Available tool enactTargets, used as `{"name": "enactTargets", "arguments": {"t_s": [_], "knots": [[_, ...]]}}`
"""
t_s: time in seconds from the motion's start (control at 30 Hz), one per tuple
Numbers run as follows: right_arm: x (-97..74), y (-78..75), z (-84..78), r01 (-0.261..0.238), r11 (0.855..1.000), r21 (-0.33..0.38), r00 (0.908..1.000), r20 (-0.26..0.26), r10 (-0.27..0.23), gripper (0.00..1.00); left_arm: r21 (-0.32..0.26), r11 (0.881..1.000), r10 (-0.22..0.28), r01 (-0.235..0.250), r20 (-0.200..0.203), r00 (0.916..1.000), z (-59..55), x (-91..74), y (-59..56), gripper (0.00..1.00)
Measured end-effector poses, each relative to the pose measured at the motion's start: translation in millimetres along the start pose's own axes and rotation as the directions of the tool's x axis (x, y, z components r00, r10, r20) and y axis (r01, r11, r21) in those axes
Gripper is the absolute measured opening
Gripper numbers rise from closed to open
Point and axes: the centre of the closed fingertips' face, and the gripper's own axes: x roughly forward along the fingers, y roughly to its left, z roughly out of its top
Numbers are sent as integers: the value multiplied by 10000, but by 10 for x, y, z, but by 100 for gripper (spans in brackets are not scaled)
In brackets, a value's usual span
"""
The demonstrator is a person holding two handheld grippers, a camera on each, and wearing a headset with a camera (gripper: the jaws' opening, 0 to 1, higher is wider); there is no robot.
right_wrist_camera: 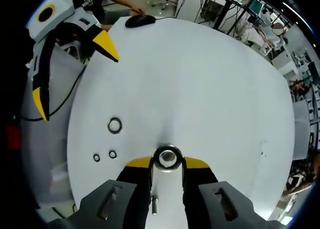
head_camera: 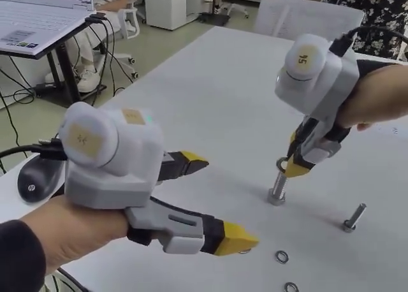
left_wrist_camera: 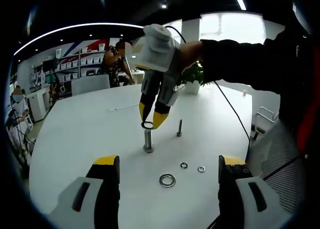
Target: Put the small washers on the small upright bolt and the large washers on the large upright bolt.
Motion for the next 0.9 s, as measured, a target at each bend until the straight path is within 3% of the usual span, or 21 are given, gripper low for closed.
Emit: {"name": "enactTargets", "arguments": {"t_s": [0.23,0.5,0.77,0.9], "knots": [[30,-1,-21,-91,10000,23,9999,-66,91,23,28,9999,-171,171,-19,9999,6,-1,4,80],[41,10,-23,-136,9999,56,9999,-48,136,23,23,9994,-337,337,-65,9994,18,2,82,80],[46,28,-57,-153,9998,100,9998,-107,155,23,342,9976,-589,601,-347,9977,-31,76,106,80],[53,42,-59,-183,9998,109,9998,-91,184,23,208,9972,-718,721,-177,9973,-13,85,128,81]]}}
